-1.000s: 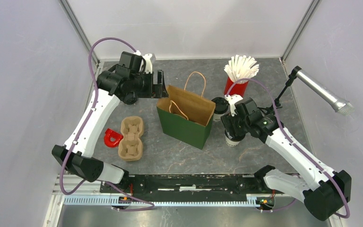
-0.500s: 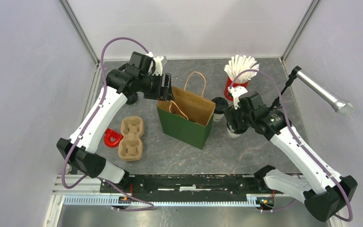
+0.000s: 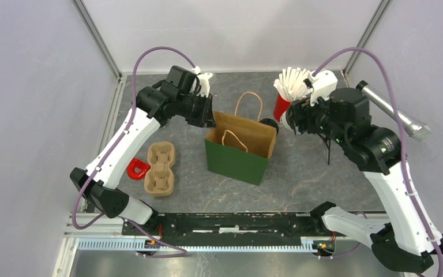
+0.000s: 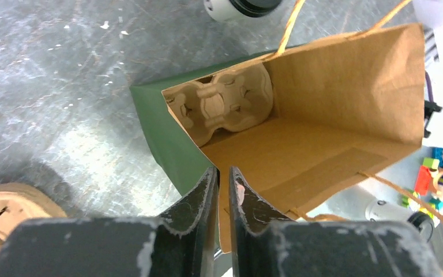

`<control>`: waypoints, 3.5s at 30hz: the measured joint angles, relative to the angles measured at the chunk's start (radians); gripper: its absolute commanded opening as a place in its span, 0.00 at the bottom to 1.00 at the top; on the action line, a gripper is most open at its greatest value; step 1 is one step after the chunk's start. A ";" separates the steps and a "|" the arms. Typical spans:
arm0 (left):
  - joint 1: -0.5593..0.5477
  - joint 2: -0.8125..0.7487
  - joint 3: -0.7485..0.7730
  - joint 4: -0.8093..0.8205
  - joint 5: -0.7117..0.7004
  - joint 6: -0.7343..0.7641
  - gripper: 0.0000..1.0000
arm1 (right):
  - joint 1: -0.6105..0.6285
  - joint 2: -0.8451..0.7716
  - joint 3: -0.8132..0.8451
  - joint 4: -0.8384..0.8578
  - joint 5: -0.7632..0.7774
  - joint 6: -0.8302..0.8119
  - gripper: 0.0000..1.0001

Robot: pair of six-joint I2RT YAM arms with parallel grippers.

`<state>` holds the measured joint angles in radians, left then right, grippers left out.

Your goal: Pack the takeout coffee

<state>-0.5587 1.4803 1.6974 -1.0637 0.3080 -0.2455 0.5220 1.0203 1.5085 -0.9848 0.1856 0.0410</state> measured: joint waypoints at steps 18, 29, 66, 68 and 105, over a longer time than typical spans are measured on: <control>-0.058 -0.032 -0.031 0.121 0.031 -0.221 0.62 | 0.000 -0.077 0.089 0.135 -0.282 0.000 0.78; 0.004 -0.083 0.010 0.058 -0.040 -0.227 0.67 | 0.000 -0.095 -0.097 0.281 -0.490 0.051 0.77; 0.040 -0.208 -0.193 -0.048 0.131 -0.158 0.64 | 0.505 -0.053 -0.283 0.288 -0.310 -0.047 0.77; 0.040 -0.227 -0.208 -0.054 0.131 -0.158 0.62 | 0.552 -0.048 -0.285 0.289 -0.264 -0.047 0.77; 0.026 -0.520 -0.537 0.058 0.216 -0.158 0.48 | 1.072 0.130 -0.329 0.342 0.408 -0.136 0.76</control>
<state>-0.5327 0.9607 1.1599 -1.0061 0.5240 -0.4038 1.5940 1.1507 1.1793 -0.6430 0.5934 -0.0952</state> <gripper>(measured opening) 0.506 0.777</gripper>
